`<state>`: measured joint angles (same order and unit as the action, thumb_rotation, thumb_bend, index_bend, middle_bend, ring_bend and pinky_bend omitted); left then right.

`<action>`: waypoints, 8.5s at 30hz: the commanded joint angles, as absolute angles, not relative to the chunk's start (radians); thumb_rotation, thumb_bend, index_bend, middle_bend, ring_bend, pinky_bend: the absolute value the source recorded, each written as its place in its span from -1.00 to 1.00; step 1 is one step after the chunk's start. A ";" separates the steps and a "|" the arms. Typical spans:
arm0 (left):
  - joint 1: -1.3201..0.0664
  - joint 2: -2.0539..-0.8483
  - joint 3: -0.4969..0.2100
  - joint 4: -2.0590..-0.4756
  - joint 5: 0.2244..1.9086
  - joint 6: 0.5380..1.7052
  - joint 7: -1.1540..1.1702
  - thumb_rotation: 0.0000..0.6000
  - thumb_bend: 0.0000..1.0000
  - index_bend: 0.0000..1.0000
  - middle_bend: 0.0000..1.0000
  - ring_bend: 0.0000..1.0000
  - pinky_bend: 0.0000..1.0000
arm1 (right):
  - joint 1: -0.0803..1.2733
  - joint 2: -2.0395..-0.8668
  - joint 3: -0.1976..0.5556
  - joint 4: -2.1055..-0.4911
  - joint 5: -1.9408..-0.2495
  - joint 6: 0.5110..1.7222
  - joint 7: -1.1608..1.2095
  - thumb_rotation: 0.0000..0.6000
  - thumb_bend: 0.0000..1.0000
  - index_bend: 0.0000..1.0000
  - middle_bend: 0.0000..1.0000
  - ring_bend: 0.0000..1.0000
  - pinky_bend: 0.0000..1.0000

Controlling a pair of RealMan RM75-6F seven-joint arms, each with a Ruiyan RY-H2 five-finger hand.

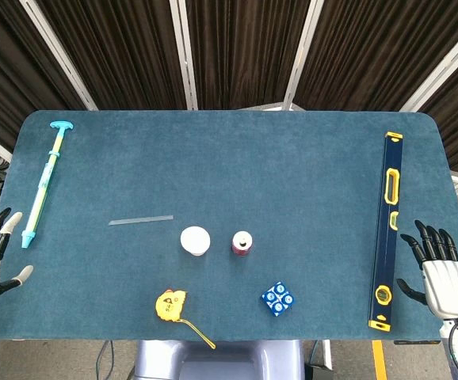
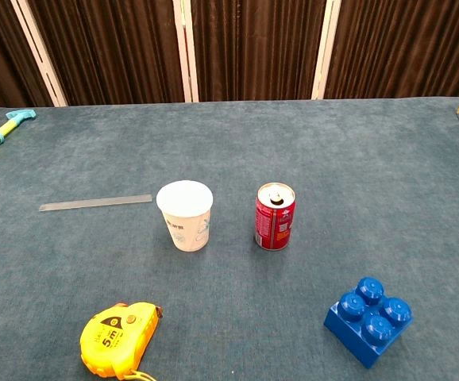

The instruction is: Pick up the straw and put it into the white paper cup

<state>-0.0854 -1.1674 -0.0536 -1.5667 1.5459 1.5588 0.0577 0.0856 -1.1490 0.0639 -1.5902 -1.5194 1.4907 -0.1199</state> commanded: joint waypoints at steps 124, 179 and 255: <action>-0.750 -1.769 -0.237 -1.210 0.658 1.040 0.682 1.00 -0.24 -0.06 -1.00 -1.00 -1.00 | 0.116 -1.126 0.069 -1.608 -1.484 1.429 -0.043 1.00 -0.64 -0.67 -1.00 -1.00 -1.00; -0.641 -1.480 -0.479 -1.832 0.684 1.036 0.216 1.00 -0.14 0.15 -0.98 -1.00 -1.00 | 0.114 -1.129 0.068 -1.613 -1.481 1.434 -0.050 1.00 -0.64 -0.67 -1.00 -1.00 -1.00; -0.604 -1.392 -0.252 -1.836 0.979 0.963 -0.052 1.00 -0.19 -0.50 -1.00 -1.00 -1.00 | 0.115 -1.127 0.068 -1.615 -1.477 1.430 -0.048 1.00 -0.64 -0.67 -1.00 -1.00 -1.00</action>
<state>-0.6215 -1.4462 -0.3115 -1.8321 0.8916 0.9028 -0.1576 0.1148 -1.1272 0.0675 -1.6155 -1.4772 1.4299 -0.0479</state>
